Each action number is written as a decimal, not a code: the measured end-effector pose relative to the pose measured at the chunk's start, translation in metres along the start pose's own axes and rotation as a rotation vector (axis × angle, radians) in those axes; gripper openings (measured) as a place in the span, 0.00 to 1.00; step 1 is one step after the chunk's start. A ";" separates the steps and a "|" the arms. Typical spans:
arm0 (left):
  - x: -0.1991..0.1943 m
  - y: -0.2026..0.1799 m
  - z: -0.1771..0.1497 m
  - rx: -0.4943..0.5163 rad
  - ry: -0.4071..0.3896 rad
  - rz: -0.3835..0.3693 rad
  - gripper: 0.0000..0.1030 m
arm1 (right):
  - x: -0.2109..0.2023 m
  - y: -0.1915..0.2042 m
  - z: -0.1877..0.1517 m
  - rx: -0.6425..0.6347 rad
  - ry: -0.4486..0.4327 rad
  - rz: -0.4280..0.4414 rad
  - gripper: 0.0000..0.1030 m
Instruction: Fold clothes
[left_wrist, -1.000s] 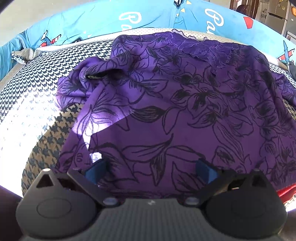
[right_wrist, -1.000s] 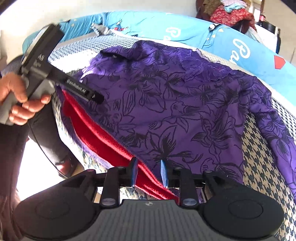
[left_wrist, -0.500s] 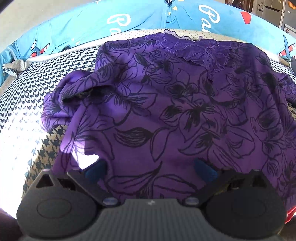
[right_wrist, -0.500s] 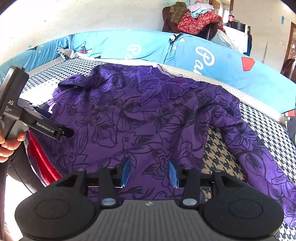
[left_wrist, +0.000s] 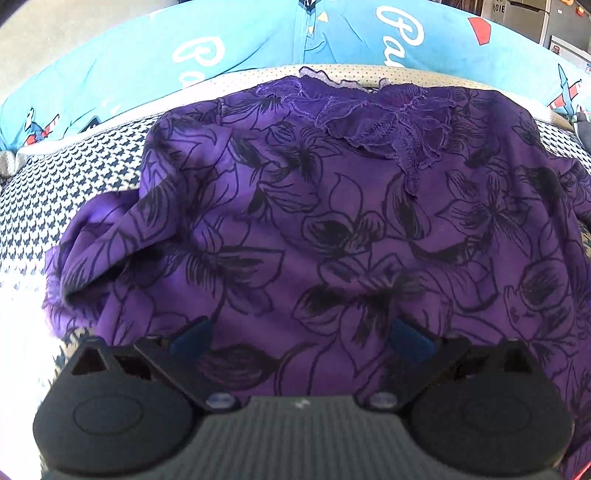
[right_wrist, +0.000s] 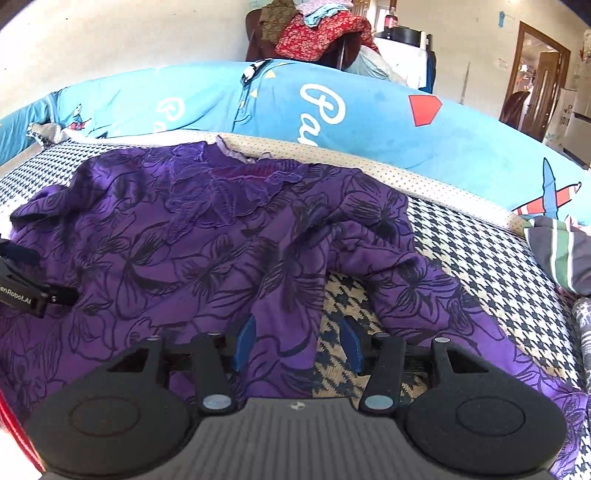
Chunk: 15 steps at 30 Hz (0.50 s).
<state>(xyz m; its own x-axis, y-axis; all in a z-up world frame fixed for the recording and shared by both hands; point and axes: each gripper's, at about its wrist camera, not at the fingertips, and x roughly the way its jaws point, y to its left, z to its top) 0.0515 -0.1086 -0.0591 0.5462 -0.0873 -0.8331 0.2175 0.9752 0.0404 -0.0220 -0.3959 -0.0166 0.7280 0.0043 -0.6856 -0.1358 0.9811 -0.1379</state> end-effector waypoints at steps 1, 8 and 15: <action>0.002 0.000 0.003 -0.002 0.001 -0.004 1.00 | 0.003 -0.003 0.002 0.004 -0.004 -0.008 0.49; 0.020 0.005 0.019 -0.047 0.022 -0.039 1.00 | 0.026 -0.025 0.014 0.050 -0.013 -0.096 0.55; 0.030 0.007 0.033 -0.084 0.029 -0.072 1.00 | 0.049 -0.040 0.022 0.027 -0.005 -0.219 0.59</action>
<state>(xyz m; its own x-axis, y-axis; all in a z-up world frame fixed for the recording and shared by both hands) 0.0958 -0.1109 -0.0656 0.5076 -0.1531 -0.8479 0.1860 0.9804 -0.0657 0.0342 -0.4310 -0.0287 0.7414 -0.2085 -0.6379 0.0441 0.9636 -0.2638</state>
